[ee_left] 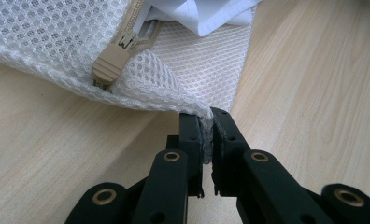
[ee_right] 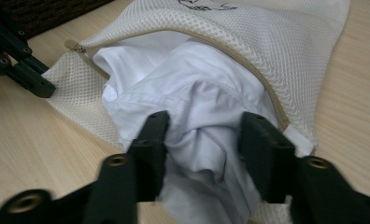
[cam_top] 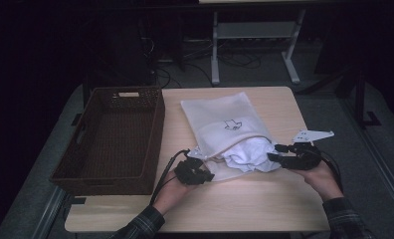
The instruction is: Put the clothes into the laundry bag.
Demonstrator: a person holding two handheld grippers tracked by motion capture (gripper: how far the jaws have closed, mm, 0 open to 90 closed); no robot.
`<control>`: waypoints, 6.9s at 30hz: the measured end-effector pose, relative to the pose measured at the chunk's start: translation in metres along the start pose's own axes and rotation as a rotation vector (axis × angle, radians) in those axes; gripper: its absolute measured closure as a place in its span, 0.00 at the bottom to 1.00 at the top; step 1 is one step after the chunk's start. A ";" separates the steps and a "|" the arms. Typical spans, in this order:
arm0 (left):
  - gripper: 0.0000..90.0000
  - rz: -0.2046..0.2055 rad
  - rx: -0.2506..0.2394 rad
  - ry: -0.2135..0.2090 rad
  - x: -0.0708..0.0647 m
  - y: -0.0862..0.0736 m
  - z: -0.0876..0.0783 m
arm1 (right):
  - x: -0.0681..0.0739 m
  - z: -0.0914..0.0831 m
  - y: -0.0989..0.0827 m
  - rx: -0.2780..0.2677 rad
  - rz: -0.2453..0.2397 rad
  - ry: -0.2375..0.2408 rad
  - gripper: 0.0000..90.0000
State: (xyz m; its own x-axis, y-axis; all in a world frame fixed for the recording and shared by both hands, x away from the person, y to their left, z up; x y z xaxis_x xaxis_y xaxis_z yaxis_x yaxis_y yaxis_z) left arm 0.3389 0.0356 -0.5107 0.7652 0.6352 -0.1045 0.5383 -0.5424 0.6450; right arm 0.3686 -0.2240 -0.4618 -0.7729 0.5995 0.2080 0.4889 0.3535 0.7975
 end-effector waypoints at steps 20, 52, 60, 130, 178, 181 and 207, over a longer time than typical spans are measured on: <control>0.94 0.000 -0.016 0.002 -0.003 0.003 -0.003 | 0.020 -0.003 0.039 -0.032 -0.108 -0.031 0.91; 0.95 0.013 -0.022 -0.010 -0.006 0.005 -0.004 | 0.058 0.119 0.034 0.242 -0.194 0.022 0.95; 0.96 0.023 -0.008 -0.013 -0.008 0.004 -0.003 | 0.051 0.131 0.038 0.209 -0.166 -0.004 0.95; 0.94 0.020 0.019 -0.024 -0.009 0.000 0.003 | 0.019 0.076 -0.019 0.125 0.031 -0.103 0.44; 0.95 0.026 0.034 -0.033 -0.009 -0.002 0.004 | 0.057 0.092 0.019 0.034 0.072 0.094 0.39; 0.94 0.027 0.034 -0.033 -0.009 -0.002 0.004 | 0.054 0.101 0.019 0.052 0.073 0.067 0.53; 0.95 0.028 0.039 -0.033 -0.010 -0.003 0.003 | 0.031 0.137 0.027 0.086 0.006 -0.056 0.85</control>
State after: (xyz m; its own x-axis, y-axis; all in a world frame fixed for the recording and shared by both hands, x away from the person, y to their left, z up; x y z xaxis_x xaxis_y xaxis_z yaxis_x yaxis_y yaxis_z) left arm 0.3305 0.0293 -0.5134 0.7910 0.6014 -0.1124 0.5296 -0.5810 0.6180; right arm 0.4131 -0.0971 -0.5112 -0.7470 0.6403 0.1790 0.5283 0.4082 0.7445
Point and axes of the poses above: each handheld gripper's, and its own axes: z roughly forward along the jaws, y roughly out of its top, x roughly to its left, the point moved 8 cm from there along z, roughly forward along the jaws, and after that the axes turned 10 degrees about y, right-handed, at the moved point
